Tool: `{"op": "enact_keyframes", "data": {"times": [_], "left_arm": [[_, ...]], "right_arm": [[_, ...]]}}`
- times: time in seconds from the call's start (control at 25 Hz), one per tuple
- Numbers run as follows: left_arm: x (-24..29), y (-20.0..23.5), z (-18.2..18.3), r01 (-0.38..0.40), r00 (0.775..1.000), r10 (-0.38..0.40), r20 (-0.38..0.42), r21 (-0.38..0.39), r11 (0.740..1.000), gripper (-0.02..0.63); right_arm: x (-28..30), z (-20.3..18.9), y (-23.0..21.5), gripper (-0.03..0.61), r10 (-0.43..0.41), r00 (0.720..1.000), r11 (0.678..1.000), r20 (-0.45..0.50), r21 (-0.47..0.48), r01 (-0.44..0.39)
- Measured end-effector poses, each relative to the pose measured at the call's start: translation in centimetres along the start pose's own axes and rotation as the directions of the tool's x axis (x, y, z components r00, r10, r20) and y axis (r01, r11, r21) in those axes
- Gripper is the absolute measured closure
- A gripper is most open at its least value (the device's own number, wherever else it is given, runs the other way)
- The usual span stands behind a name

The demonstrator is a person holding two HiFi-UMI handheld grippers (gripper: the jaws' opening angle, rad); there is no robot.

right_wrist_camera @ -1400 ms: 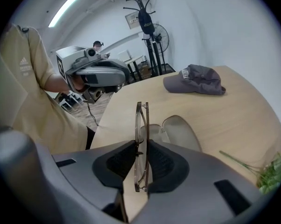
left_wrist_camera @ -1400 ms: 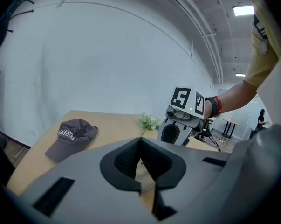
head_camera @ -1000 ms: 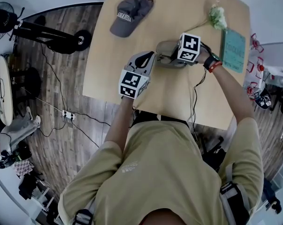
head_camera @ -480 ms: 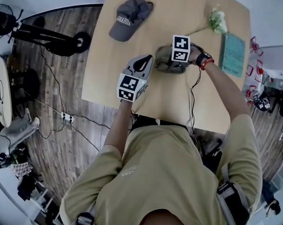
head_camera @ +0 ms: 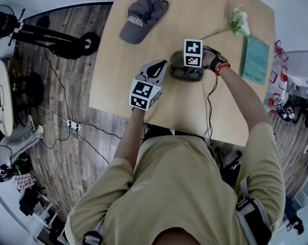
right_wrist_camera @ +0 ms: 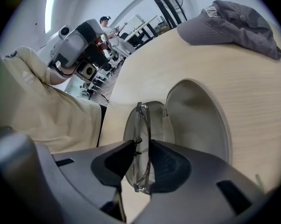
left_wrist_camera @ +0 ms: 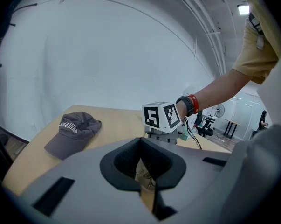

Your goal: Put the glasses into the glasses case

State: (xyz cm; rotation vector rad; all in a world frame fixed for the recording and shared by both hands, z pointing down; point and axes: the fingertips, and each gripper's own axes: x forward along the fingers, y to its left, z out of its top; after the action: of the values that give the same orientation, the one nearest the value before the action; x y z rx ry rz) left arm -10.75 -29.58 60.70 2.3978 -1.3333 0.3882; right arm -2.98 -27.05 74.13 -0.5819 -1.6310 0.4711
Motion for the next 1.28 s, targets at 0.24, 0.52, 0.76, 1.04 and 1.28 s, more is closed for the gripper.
{"op": "enact_keyframes", "data": {"times": [0.24, 0.52, 0.76, 1.04, 1.28], "left_arm": [[-0.1, 0.1, -0.1, -0.004, 1.0, 0.004, -0.004, -0.009, 1.0, 0.592], [-0.4, 0.4, -0.2, -0.017, 1.0, 0.017, -0.009, -0.012, 1.0, 0.592], [-0.7, 0.4, -0.1, -0.02, 1.0, 0.02, -0.005, -0.014, 1.0, 0.592], [-1.4, 0.3, 0.3, -0.027, 1.0, 0.027, 0.004, -0.012, 1.0, 0.592], [-2.2, 0.4, 1.0, -0.071, 0.997, 0.071, 0.0, -0.006, 0.997, 0.592]], "right_arm": [[0.3, 0.0, -0.6, 0.423, -0.061, 0.998, 0.998, -0.015, 0.019, 0.061], [0.5, -0.1, -0.7, 0.362, -0.097, 0.995, 0.995, -0.027, 0.031, 0.098], [-0.3, 0.1, -0.6, 0.325, -0.11, 0.994, 0.993, -0.002, 0.036, 0.11], [-2.3, 0.2, -0.6, 0.296, -0.197, 0.98, 0.98, 0.024, 0.037, 0.196], [-4.5, 0.2, 0.4, 0.295, -0.29, 0.954, 0.956, 0.082, 0.058, 0.286]]}}
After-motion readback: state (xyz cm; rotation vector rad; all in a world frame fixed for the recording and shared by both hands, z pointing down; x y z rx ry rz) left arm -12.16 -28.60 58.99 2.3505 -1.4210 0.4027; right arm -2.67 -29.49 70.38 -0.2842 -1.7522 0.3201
